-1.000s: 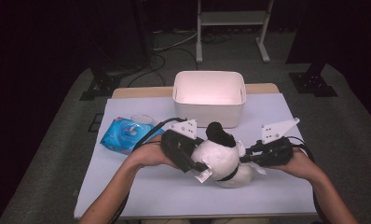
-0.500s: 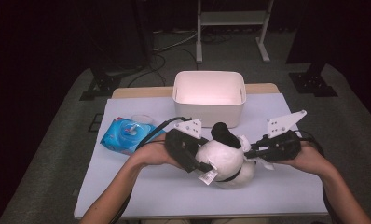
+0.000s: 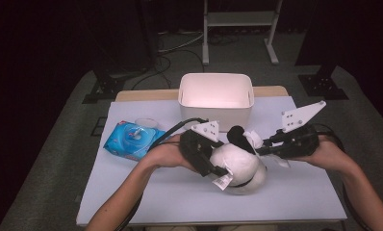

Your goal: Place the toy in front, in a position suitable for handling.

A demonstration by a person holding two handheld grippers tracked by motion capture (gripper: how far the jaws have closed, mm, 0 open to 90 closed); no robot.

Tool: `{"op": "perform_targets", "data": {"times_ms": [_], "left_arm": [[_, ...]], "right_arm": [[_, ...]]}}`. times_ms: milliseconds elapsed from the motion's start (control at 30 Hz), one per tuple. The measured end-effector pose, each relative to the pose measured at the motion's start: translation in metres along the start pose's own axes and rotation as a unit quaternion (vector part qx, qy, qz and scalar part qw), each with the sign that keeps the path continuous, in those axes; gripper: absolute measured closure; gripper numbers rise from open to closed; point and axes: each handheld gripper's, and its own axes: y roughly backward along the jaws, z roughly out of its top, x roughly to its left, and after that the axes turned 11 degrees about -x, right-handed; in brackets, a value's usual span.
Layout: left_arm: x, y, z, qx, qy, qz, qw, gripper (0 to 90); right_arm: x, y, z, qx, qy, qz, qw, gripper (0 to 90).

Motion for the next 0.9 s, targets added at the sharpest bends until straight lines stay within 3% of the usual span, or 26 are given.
{"op": "perform_targets", "data": {"times_ms": [267, 533, 900], "left_arm": [[0.003, -0.006, 0.005, 0.004, 0.002, -0.002, 1.0000, 17.6], [0.006, -0.014, 0.011, 0.003, 0.002, 0.000, 1.0000, 16.8], [0.005, -0.011, 0.011, -0.008, -0.005, 0.011, 0.9999, 11.2]], "right_arm": [[0.003, 0.001, 0.014, -0.002, 0.012, 0.008, 0.9999, 77.5], [0.004, -0.008, 0.027, 0.003, 0.031, 0.018, 0.9993, 77.5], [0.002, -0.012, 0.019, 0.016, 0.023, 0.008, 0.9996, 77.9]]}}
